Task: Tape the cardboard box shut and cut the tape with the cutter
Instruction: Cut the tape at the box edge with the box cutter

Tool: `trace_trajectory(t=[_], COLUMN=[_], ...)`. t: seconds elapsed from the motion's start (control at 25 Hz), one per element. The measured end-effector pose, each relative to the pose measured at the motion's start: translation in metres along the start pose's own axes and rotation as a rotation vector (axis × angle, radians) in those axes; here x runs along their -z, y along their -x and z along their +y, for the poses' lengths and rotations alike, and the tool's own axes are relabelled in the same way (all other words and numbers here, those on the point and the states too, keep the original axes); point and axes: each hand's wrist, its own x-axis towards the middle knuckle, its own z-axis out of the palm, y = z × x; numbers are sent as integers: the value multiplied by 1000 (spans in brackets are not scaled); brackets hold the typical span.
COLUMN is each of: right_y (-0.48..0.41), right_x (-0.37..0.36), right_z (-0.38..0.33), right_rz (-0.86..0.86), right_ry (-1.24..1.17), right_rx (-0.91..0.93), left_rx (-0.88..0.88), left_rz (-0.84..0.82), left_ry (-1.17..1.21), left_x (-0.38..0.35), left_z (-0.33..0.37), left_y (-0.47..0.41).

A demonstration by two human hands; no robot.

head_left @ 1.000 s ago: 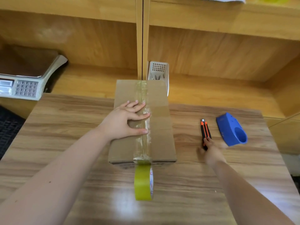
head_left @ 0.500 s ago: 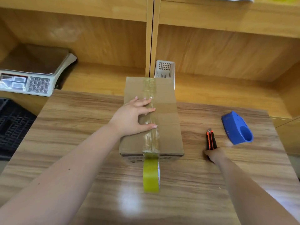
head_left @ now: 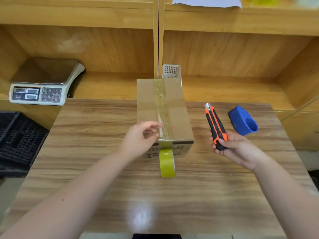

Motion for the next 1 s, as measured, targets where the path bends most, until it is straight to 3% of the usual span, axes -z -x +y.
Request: trace_trajectory(t=[0.12, 0.2, 0.32, 0.44, 0.68, 1.0], right_y=[20, 30, 38, 37, 31, 20], right_x=[-16, -24, -30, -31, -35, -52], right_z=[-6, -5, -3, 7, 22, 17], right_rz=[-36, -31, 40, 143, 288, 401], right_ry=[347, 563, 729, 850, 1038, 1192], right_rx=[86, 146, 231, 281, 295, 256], left_rx=[106, 271, 545, 676, 576, 478], left_rz=[139, 159, 21, -67, 70, 164], left_ry=[178, 346, 315, 332, 251, 376], left_x=[-6, -18, -53, -88, -103, -97], left_z=[-2, -12, -35, -44, -36, -27], left_y=[23, 41, 61, 64, 70, 85])
